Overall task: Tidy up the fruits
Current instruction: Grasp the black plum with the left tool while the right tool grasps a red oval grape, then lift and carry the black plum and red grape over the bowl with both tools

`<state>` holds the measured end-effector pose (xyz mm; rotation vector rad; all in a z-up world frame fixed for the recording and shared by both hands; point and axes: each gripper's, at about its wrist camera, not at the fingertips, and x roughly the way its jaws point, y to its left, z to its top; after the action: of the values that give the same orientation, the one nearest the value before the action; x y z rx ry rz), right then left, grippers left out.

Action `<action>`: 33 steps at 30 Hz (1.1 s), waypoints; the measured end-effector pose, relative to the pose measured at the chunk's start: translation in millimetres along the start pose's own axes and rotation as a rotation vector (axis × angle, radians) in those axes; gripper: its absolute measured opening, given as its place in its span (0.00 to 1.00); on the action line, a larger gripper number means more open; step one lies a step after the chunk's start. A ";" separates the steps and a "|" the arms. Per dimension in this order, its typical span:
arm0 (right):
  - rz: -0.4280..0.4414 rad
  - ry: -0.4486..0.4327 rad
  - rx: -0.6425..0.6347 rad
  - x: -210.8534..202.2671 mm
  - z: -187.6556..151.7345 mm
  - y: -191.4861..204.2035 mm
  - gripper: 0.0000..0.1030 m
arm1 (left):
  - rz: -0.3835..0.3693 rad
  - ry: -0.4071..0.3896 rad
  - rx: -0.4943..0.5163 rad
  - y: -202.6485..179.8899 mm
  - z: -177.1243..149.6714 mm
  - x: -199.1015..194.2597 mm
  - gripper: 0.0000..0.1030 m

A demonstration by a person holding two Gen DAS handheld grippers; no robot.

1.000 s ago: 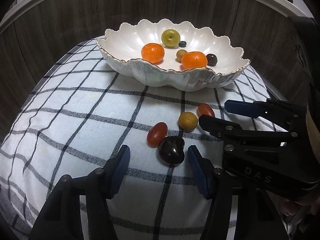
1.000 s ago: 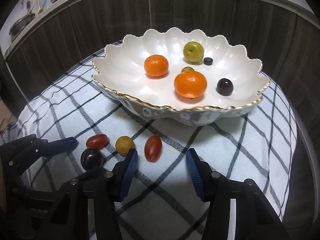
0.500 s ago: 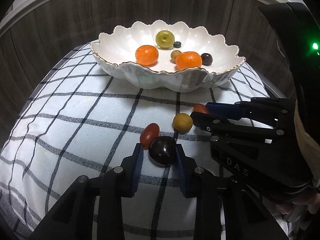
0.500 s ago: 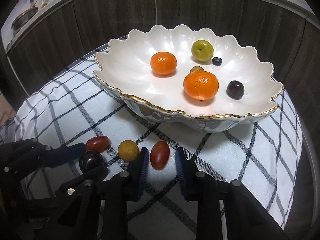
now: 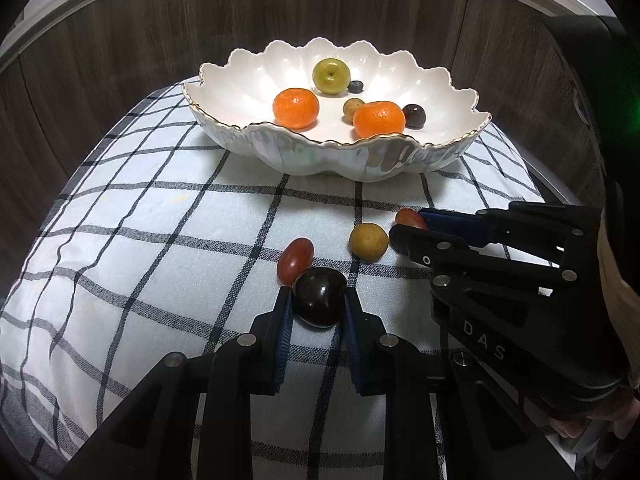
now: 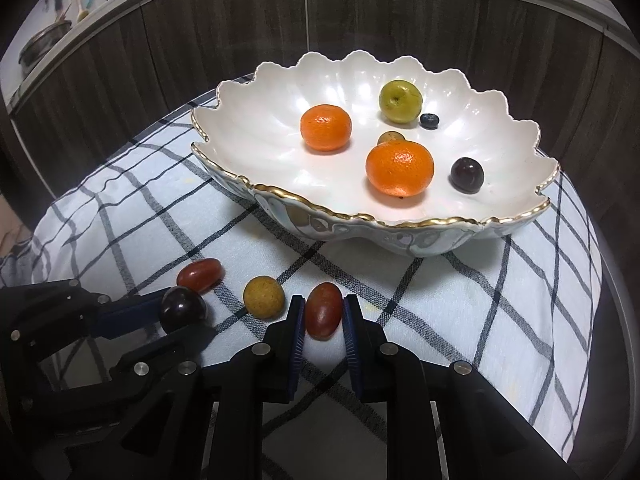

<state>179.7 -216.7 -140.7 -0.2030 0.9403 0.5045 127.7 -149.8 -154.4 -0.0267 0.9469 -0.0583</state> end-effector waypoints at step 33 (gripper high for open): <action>-0.117 -0.112 0.204 -62.9 10.6 -3.4 0.20 | -0.061 -0.030 0.045 11.7 23.8 -33.5 0.24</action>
<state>158.5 -236.1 -83.6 -0.0445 0.8589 0.3067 127.9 -136.1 -113.9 -0.0148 0.9146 -0.1357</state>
